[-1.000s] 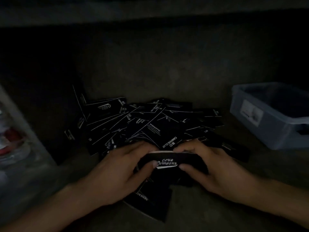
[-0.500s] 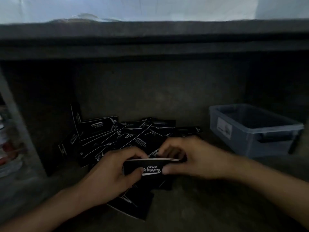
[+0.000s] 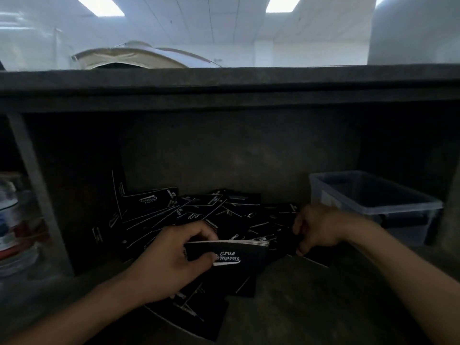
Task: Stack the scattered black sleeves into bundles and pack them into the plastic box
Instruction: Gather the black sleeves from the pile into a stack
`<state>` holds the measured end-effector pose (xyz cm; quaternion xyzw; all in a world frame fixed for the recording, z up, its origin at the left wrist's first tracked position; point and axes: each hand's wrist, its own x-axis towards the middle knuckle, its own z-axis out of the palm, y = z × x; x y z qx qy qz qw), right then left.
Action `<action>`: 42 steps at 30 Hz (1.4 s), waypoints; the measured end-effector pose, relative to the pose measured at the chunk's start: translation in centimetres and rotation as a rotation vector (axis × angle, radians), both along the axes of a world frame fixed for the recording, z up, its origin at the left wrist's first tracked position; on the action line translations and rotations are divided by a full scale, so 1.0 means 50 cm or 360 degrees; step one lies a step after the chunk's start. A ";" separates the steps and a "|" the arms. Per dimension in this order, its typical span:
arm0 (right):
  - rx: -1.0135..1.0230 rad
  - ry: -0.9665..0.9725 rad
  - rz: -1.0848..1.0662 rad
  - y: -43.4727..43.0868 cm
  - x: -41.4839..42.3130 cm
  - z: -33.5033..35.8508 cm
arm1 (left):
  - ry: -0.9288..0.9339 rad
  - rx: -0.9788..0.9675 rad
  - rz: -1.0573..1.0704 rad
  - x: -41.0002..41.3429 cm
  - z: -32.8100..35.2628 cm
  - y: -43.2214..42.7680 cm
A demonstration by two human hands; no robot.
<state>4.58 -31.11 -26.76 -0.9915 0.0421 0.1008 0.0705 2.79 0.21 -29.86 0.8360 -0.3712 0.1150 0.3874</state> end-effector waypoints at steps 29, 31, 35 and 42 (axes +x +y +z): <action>0.1117 -0.0311 0.0728 0.126 0.021 -0.027 | 0.0007 -0.0074 0.0249 0.033 -0.057 0.052; 0.1264 -0.0157 0.0735 0.137 0.020 -0.035 | 0.0091 -0.0085 0.0198 0.028 -0.053 0.050; 0.1389 -0.0488 0.0660 0.158 0.023 -0.031 | 0.0024 0.0170 0.0038 0.018 -0.038 0.054; 0.0358 -0.0831 0.0980 0.190 0.054 -0.034 | -0.0259 0.0503 0.0002 0.016 -0.028 0.065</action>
